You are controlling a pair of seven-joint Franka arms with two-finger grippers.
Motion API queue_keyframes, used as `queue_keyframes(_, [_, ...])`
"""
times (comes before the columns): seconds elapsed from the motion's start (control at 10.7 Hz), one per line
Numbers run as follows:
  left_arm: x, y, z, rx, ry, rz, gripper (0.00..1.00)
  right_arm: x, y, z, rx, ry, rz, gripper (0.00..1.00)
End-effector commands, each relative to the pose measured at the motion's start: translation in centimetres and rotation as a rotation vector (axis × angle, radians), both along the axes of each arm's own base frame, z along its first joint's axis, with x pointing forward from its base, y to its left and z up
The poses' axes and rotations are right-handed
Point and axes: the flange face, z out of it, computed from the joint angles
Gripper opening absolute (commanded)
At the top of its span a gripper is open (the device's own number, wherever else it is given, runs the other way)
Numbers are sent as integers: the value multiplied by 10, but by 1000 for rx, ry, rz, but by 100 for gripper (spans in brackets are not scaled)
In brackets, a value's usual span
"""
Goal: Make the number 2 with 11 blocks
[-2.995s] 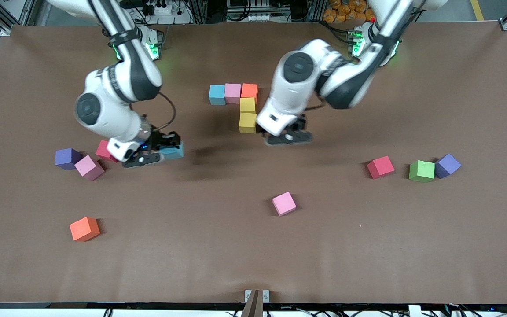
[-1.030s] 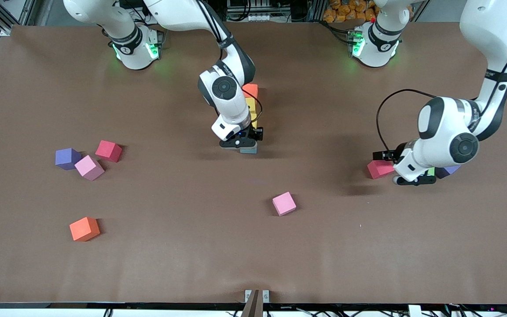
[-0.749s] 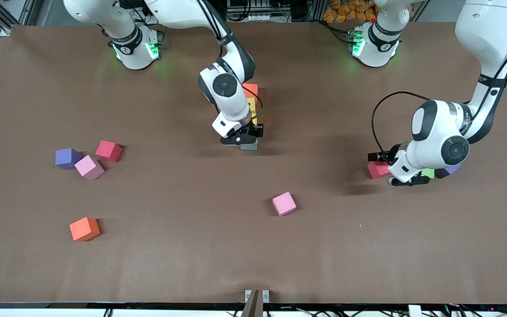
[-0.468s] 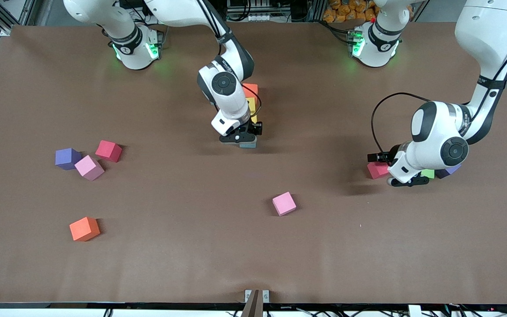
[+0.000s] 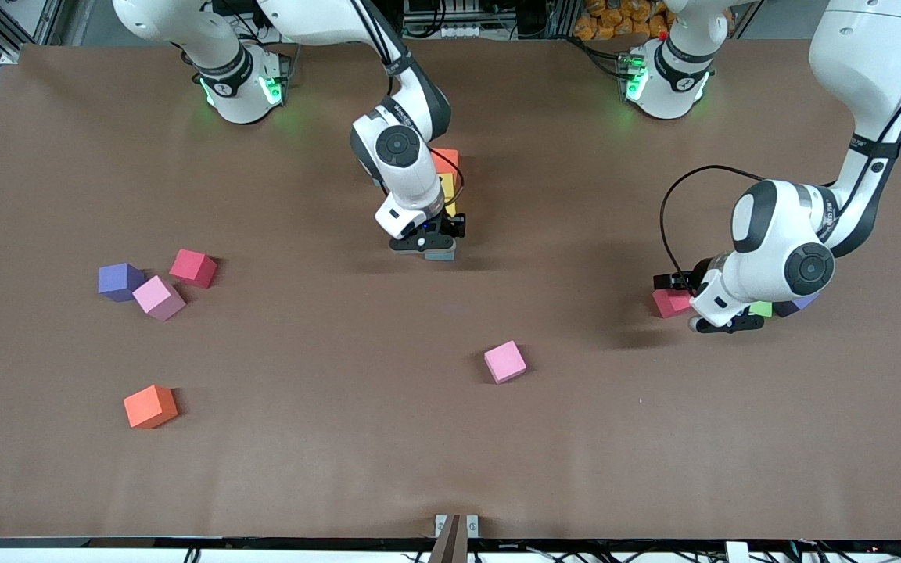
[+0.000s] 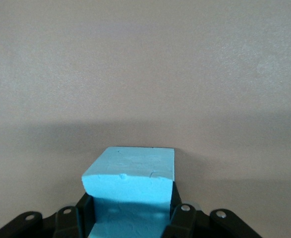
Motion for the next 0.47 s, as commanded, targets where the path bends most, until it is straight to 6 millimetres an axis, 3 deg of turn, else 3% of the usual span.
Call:
queue_keyframes(0.0, [3, -2, 3, -1, -8, 6, 100, 7, -12, 21, 13, -9, -4, 39])
queue_keyframes(0.37, [5, -3, 5, -1, -15, 5, 100, 30, -39, 43, 8, 26, 28, 39])
